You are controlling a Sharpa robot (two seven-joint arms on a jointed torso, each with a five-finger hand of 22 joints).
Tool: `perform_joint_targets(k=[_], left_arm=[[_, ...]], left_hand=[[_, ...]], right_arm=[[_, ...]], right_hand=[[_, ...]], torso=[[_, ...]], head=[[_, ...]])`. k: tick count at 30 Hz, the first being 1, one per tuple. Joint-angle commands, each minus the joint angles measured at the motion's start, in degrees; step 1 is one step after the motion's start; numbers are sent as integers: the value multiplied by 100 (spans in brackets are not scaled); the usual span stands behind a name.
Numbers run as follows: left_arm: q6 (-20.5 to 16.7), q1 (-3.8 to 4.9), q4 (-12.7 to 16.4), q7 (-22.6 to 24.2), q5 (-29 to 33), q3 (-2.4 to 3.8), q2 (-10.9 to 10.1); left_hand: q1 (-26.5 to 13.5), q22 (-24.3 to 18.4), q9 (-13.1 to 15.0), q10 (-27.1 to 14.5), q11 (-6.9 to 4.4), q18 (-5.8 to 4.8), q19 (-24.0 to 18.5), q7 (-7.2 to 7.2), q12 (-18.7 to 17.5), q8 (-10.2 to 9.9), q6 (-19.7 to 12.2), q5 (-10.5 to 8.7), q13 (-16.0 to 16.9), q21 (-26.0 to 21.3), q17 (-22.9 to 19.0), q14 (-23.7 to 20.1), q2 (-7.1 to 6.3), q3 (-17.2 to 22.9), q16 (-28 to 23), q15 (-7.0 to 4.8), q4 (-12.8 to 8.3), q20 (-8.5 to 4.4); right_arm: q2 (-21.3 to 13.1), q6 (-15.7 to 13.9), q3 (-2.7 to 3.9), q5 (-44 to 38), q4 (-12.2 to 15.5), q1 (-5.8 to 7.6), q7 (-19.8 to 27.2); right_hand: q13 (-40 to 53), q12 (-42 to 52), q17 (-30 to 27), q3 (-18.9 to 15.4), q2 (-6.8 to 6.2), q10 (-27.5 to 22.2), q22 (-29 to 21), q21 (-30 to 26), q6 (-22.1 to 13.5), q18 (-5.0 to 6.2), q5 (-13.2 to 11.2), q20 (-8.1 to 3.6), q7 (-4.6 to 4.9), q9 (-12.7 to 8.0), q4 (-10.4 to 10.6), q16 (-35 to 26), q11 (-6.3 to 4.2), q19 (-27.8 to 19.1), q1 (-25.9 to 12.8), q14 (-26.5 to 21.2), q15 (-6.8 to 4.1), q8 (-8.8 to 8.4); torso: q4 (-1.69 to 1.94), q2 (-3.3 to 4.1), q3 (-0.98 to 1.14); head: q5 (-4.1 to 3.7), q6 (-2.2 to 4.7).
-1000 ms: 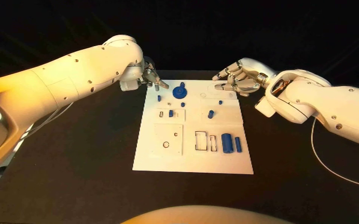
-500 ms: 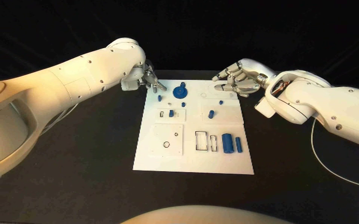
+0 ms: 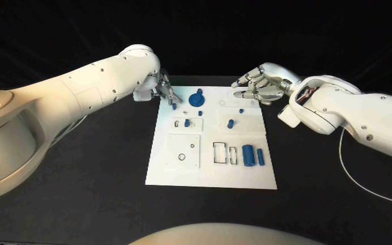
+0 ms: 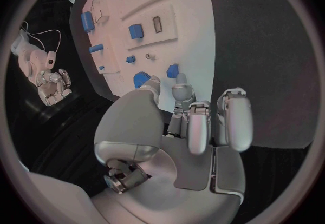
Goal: Assemble the parts on the task board
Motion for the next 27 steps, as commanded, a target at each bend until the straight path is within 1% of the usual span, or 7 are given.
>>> perform_joint_targets(k=[1,10,13,18,23,27], left_arm=[[259,-6,-4,73,-19,0,17],[256,-19,-6,83,24,-1,20],[246,-20,-5,86,47,-1,19],[208,-22,-12,98,65,-1,24],[222,-28,-32,100,79,-1,40],[225,-51,-58,101,84,-1,60]], left_hand=[[82,381,22,40,-17,-7,183,-9,36,54,49,13,11,38,1508,612,71,-10,14,-49,-39,-30],[282,410,74,70,-42,-13,193,-34,65,121,66,20,35,56,1508,612,188,44,14,-71,-108,-52],[313,414,85,72,-46,-14,194,-38,65,133,66,21,33,58,1508,612,204,55,14,-74,-121,-55],[424,428,119,87,-61,-16,199,-55,77,170,65,25,43,66,1508,612,267,108,14,-86,-176,-66],[521,446,149,100,-75,-19,204,-72,87,200,63,30,53,78,1508,612,300,159,14,-98,-238,-76],[551,446,160,102,-80,-19,204,-76,86,210,60,31,52,76,1508,612,309,175,14,-101,-259,-80]], right_arm=[[2,75,0,-38,8,-4,45],[2,76,0,-38,8,-4,47],[2,78,0,-38,7,-4,48],[2,81,0,-38,7,-4,47],[2,84,0,-38,10,-4,46],[2,86,0,-38,11,-4,45]], right_hand=[[-5,-20,-5,18,4,-28,-6,-33,38,94,-1,18,-11,-4,8,-32,-13,-37,-11,274,8,17],[-5,-20,-5,18,4,-28,-6,-33,38,94,-1,18,-11,-4,8,-32,-13,-37,-11,274,8,17],[-5,-20,-5,18,4,-28,-6,-33,38,94,-1,18,-11,-4,8,-32,-13,-37,-11,274,8,17],[-9,-19,-3,27,10,-25,-10,-39,40,94,4,18,-12,-5,9,-34,-14,-37,-13,275,7,16],[-9,-19,-3,27,10,-25,-10,-39,40,94,4,18,-12,-5,9,-34,-14,-37,-13,275,7,16],[-9,-19,-3,27,10,-25,-10,-39,40,94,4,18,-12,-5,9,-34,-14,-37,-13,275,7,16]], torso=[[3,-4,1],[0,-3,1],[-1,-2,-1],[3,0,0],[1,2,-2],[-3,0,-2]], head=[[4,-8],[8,-15],[6,-21],[-1,-28],[0,-36],[-4,-50]])
